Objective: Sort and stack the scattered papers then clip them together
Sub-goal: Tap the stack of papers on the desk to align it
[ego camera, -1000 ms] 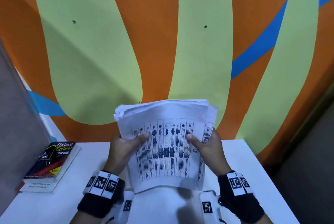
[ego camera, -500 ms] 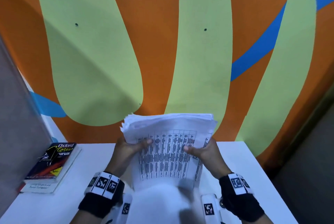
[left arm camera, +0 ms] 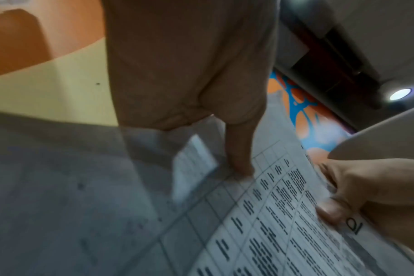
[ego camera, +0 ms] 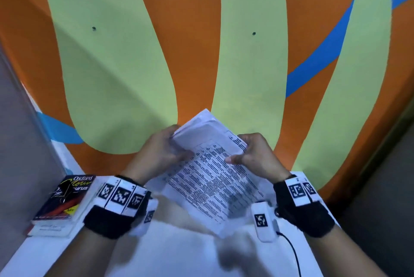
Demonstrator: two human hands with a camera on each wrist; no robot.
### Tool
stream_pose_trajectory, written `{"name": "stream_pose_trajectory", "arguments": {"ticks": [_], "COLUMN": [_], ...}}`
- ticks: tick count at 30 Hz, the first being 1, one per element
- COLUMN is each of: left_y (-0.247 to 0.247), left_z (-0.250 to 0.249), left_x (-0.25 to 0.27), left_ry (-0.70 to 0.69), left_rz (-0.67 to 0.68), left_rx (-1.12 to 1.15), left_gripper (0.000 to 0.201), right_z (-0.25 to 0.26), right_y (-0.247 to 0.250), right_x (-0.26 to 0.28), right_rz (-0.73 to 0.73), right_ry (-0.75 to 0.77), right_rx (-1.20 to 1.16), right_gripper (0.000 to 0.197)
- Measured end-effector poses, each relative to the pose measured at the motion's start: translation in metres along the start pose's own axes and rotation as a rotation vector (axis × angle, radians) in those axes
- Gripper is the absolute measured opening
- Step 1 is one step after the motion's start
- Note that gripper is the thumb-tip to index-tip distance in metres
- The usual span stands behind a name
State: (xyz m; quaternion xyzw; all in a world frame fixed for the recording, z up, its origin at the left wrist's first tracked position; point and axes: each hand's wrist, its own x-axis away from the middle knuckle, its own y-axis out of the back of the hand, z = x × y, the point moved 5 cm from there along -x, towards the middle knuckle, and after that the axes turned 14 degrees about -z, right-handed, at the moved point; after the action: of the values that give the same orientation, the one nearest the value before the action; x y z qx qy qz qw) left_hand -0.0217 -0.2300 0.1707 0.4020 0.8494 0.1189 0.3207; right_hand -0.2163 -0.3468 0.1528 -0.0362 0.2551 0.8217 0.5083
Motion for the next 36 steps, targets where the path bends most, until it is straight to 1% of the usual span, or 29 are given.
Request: {"name": "stream_pose_trajectory", "arguments": {"ticks": [1,3,5,6,7,8,9,10,11,12,13,14,15,17,18,19,21,24,26,28,30,33,36], "left_y": [-0.002,-0.002,0.001,0.005,0.011,0.018,0.023,0.026,0.027,0.025,0.022,0.019,0.016,0.015,0.016,0.017,0.018,0.009,-0.003,-0.015,-0.018,-0.007,-0.005], "left_z": [0.004,0.016,0.03,0.039,0.047,0.055,0.061,0.068,0.072,0.074,0.074,0.076,0.078,0.085,0.094,0.1,0.11,0.12,0.138,0.157,0.166,0.163,0.161], "left_x": [-0.001,0.003,0.007,0.008,0.011,0.014,0.018,0.022,0.026,0.03,0.034,0.038,0.042,0.049,0.052,0.055,0.061,0.081,0.096,0.108,0.111,0.106,0.107], "left_ry": [0.003,0.003,0.047,0.069,0.101,0.144,0.18,0.205,0.216,0.228,0.232,0.239,0.247,0.243,0.24,0.238,0.26,0.297,0.356,0.445,0.486,0.43,0.409], "left_rz": [-0.003,-0.012,-0.04,-0.079,-0.122,-0.173,-0.206,-0.213,-0.206,-0.193,-0.193,-0.196,-0.209,-0.27,-0.324,-0.376,-0.451,-0.455,-0.448,-0.432,-0.441,-0.476,-0.447], "left_rx": [-0.004,0.013,0.104,0.152,0.201,0.287,0.346,0.388,0.386,0.373,0.358,0.339,0.325,0.289,0.266,0.249,0.234,0.183,0.176,0.183,0.2,0.249,0.327], "left_gripper": [0.027,0.021,0.008,0.014,0.019,0.017,0.014,0.015,0.017,0.019,0.02,0.022,0.02,0.006,0.01,0.019,0.035,0.042,0.039,0.032,0.033,0.035,0.049], "right_z": [0.0,-0.008,-0.034,-0.05,-0.069,-0.088,-0.106,-0.12,-0.131,-0.138,-0.137,-0.133,-0.124,-0.107,-0.101,-0.097,-0.097,-0.112,-0.129,-0.146,-0.154,-0.14,-0.138], "right_y": [0.001,0.01,0.03,0.043,0.056,0.068,0.073,0.07,0.063,0.054,0.045,0.038,0.034,0.034,0.034,0.034,0.032,0.019,0.009,-0.001,-0.004,0.002,0.007], "right_x": [-0.002,-0.003,0.0,0.005,0.012,0.021,0.03,0.04,0.048,0.055,0.059,0.061,0.061,0.057,0.055,0.054,0.057,0.073,0.086,0.095,0.098,0.093,0.094], "right_rz": [-0.022,-0.114,-0.228,-0.289,-0.338,-0.366,-0.353,-0.308,-0.257,-0.224,-0.212,-0.226,-0.269,-0.387,-0.428,-0.45,-0.477,-0.462,-0.464,-0.481,-0.508,-0.525,-0.496], "right_ry": [0.006,0.035,0.0,-0.054,-0.12,-0.188,-0.259,-0.322,-0.375,-0.41,-0.414,-0.397,-0.353,-0.252,-0.207,-0.17,-0.134,-0.158,-0.184,-0.237,-0.274,-0.207,-0.135], "right_rx": [0.01,0.038,0.097,0.111,0.091,0.046,-0.039,-0.152,-0.27,-0.372,-0.447,-0.482,-0.473,-0.403,-0.375,-0.349,-0.308,-0.33,-0.266,-0.227,-0.222,-0.263,-0.253], "right_gripper": [0.029,0.028,0.027,0.028,0.035,0.046,0.059,0.071,0.079,0.082,0.082,0.077,0.063,0.029,0.021,0.018,0.016,0.03,0.035,0.029,0.023,0.028,0.036]}}
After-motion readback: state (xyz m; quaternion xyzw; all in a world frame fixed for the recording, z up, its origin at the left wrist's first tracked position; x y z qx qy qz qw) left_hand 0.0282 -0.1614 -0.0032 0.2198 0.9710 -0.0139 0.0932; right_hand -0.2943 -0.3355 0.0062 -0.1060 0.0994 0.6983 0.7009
